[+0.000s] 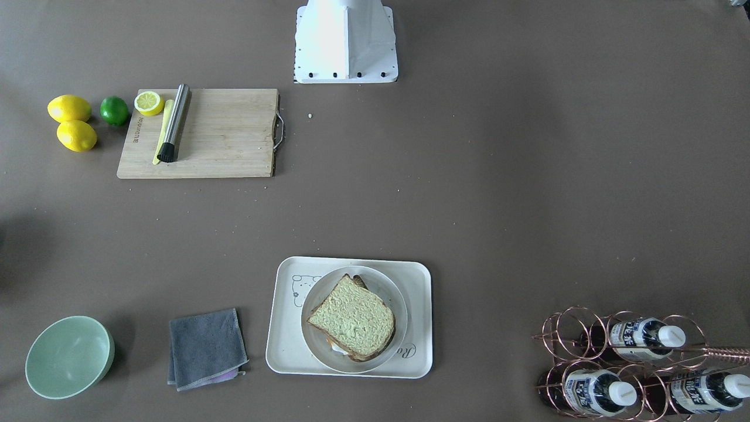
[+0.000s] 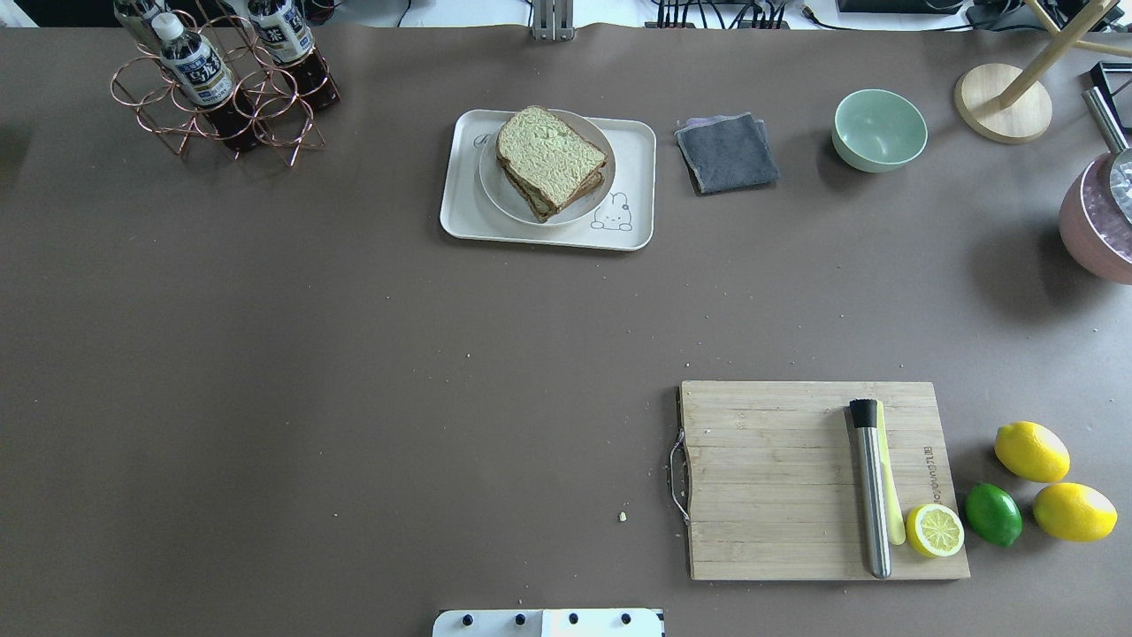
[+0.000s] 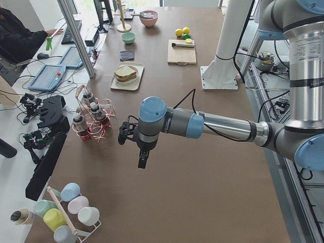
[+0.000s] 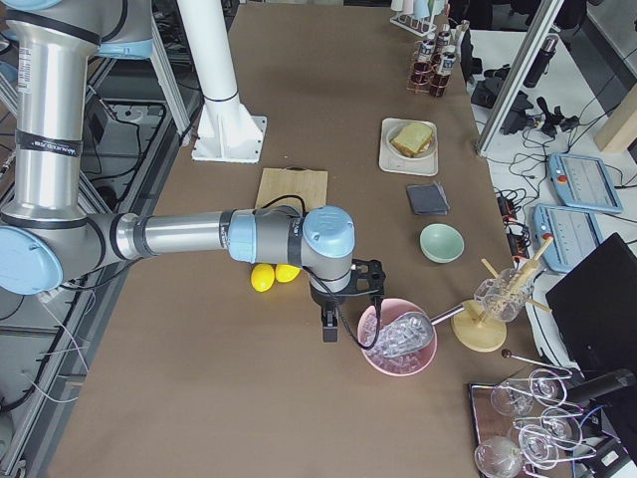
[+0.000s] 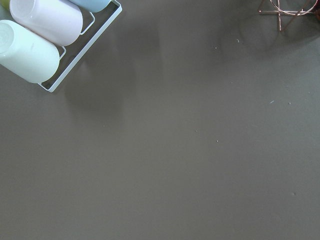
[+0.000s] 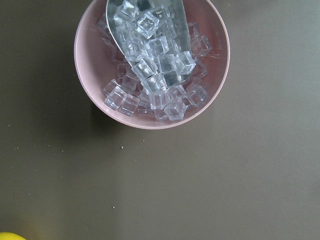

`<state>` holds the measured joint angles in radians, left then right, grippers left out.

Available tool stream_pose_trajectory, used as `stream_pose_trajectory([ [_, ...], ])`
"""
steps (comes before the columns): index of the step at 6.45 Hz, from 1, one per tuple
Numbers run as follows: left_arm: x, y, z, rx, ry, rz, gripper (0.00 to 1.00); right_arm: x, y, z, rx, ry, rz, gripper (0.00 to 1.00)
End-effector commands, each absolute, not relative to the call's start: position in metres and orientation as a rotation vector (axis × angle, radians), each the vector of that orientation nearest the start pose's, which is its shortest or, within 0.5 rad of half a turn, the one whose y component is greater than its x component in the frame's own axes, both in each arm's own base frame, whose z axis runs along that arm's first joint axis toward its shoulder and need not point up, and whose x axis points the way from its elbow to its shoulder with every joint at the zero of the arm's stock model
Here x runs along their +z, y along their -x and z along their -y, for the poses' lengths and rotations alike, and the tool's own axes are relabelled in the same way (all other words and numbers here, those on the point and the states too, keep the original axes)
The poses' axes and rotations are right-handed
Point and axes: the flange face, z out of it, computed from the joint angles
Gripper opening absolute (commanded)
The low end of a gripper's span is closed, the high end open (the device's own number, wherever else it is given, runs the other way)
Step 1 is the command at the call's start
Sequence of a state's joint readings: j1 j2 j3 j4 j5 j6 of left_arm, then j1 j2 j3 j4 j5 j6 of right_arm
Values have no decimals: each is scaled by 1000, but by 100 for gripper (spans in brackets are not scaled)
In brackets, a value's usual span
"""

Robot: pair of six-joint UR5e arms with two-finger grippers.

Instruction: Make sandwich and place on tray

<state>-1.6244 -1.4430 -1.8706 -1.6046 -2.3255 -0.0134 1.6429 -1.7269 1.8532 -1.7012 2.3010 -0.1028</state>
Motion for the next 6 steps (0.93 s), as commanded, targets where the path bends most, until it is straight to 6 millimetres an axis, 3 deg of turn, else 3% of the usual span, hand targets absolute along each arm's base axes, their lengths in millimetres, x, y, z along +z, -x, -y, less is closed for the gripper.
stream_pose_trajectory([
  [1, 569, 89, 439, 15, -218, -747, 98, 608, -97, 415, -29, -59, 728, 100],
  [6, 566, 89, 438, 16, -228, -749, 98, 605, -97, 417, -30, -65, 727, 100],
])
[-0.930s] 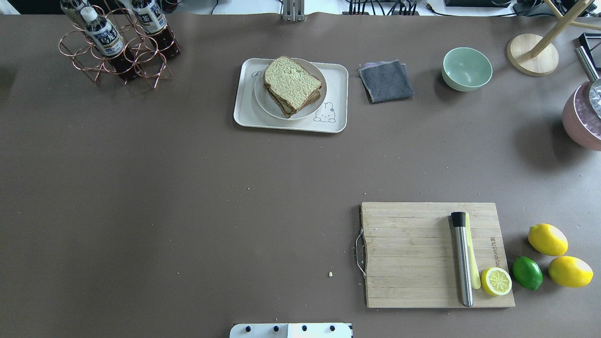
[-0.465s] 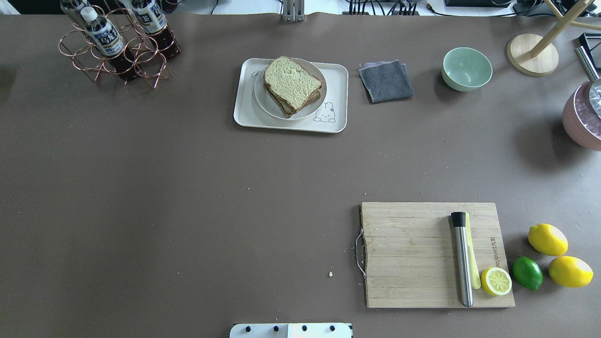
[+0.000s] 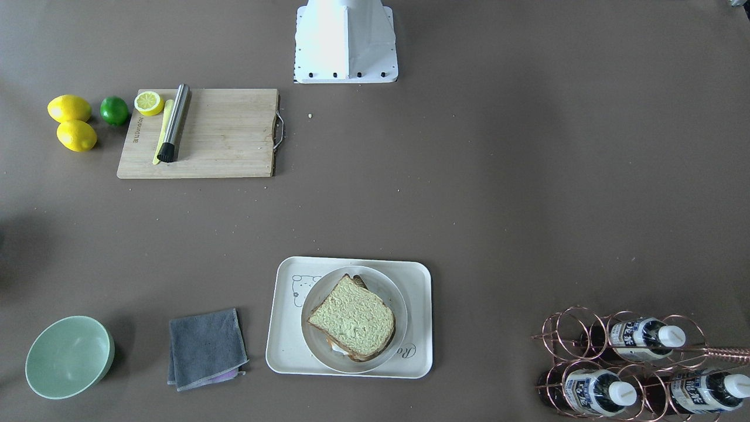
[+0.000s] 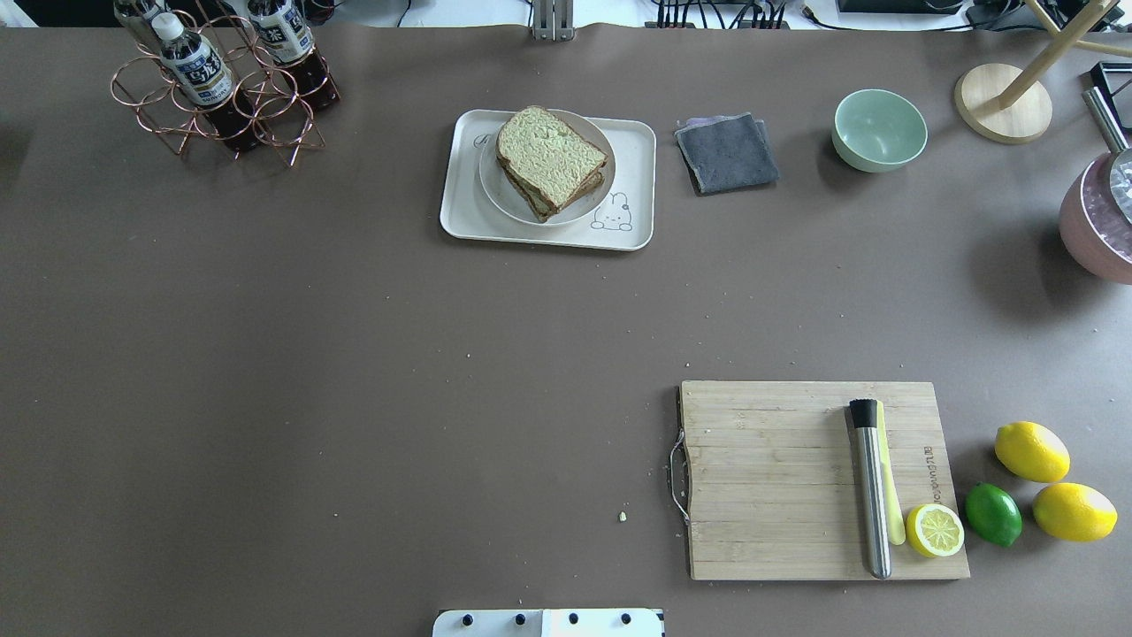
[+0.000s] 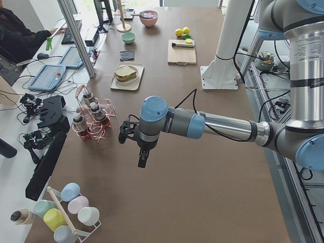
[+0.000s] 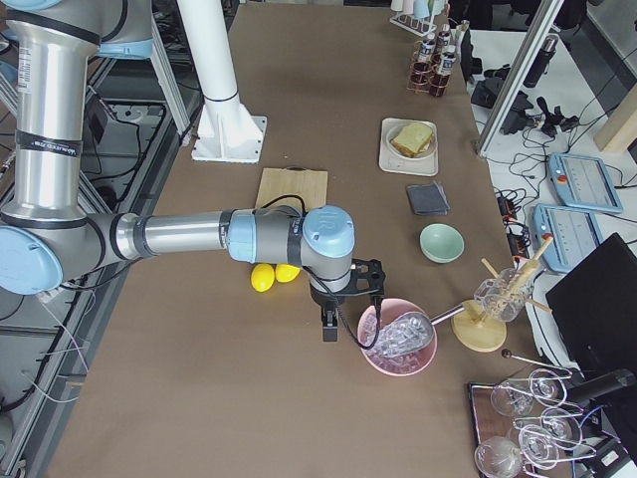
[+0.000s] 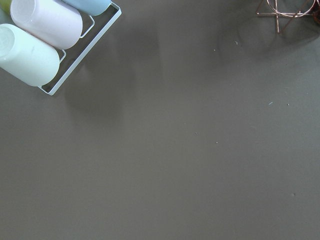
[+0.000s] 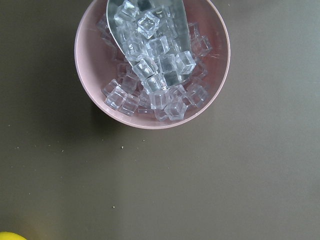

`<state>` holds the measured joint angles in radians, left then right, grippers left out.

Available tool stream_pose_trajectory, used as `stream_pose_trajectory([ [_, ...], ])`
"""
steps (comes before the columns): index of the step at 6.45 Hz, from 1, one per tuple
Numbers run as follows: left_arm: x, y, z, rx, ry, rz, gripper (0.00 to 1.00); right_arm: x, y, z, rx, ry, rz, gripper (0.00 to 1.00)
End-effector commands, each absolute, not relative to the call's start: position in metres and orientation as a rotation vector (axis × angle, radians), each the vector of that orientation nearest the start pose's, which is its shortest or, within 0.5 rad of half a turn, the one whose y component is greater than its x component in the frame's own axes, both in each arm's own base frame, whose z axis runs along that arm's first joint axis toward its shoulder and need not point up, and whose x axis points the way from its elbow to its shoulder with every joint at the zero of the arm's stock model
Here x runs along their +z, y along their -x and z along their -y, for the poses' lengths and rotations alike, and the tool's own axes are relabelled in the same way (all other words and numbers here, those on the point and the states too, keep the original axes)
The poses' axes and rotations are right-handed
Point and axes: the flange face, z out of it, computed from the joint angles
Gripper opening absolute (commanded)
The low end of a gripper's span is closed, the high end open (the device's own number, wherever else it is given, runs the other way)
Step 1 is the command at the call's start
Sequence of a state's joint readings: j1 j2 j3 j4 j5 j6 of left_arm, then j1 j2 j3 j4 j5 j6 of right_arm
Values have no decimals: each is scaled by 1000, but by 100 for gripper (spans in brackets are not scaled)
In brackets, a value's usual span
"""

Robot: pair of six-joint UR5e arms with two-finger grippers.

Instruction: Make sandwich and place on tray

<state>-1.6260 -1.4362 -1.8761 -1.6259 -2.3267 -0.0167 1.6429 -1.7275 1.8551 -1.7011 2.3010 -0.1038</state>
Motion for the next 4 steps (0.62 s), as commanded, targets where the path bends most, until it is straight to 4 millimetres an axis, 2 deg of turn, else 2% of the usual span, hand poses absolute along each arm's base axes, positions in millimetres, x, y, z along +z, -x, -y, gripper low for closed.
stream_pose_trajectory([
  [1, 564, 89, 439, 15, -229, -749, 98, 606, -97, 417, -31, -64, 727, 100],
  [4, 567, 89, 438, 13, -225, -749, 98, 606, -97, 417, -32, -65, 733, 100],
])
